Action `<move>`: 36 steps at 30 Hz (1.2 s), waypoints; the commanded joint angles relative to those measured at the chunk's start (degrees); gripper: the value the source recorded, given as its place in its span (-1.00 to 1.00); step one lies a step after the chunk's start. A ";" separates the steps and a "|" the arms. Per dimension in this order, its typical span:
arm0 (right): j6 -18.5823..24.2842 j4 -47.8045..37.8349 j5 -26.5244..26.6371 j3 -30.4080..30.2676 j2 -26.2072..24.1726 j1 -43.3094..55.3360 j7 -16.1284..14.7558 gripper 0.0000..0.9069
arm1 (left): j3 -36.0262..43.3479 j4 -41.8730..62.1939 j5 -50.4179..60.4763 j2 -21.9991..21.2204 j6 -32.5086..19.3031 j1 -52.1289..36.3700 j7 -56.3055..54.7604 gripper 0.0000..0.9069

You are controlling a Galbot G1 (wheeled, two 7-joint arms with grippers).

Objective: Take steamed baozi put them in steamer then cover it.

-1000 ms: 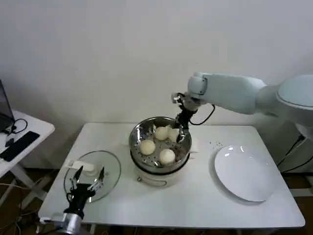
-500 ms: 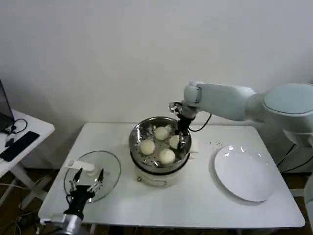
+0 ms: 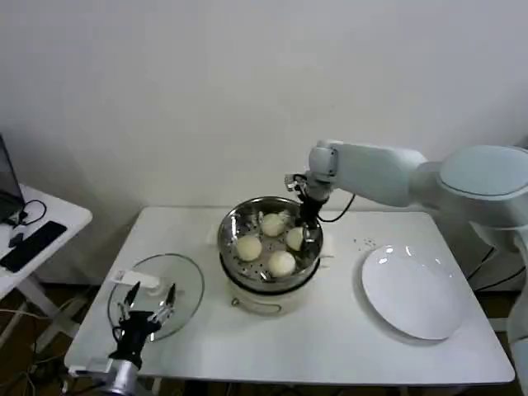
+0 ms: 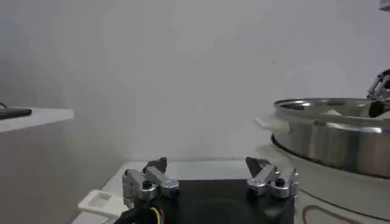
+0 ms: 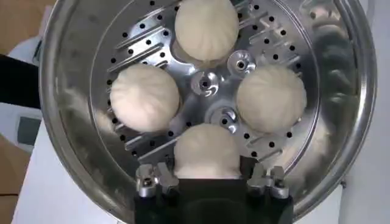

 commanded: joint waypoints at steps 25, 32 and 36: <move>-1.66 13.67 -1.55 16.49 -12.97 7.17 10.99 1.00 | -0.83 0.10 -0.15 0.16 -0.05 -0.79 -0.17 1.00; -4.91 29.73 -8.56 21.94 -25.81 5.08 24.60 1.00 | -0.17 -0.57 0.46 -0.44 0.54 -0.82 -0.18 1.00; -4.56 34.97 -7.59 24.13 -32.09 2.88 26.11 1.00 | -0.21 -0.64 0.66 -0.65 0.75 -0.99 -0.39 1.00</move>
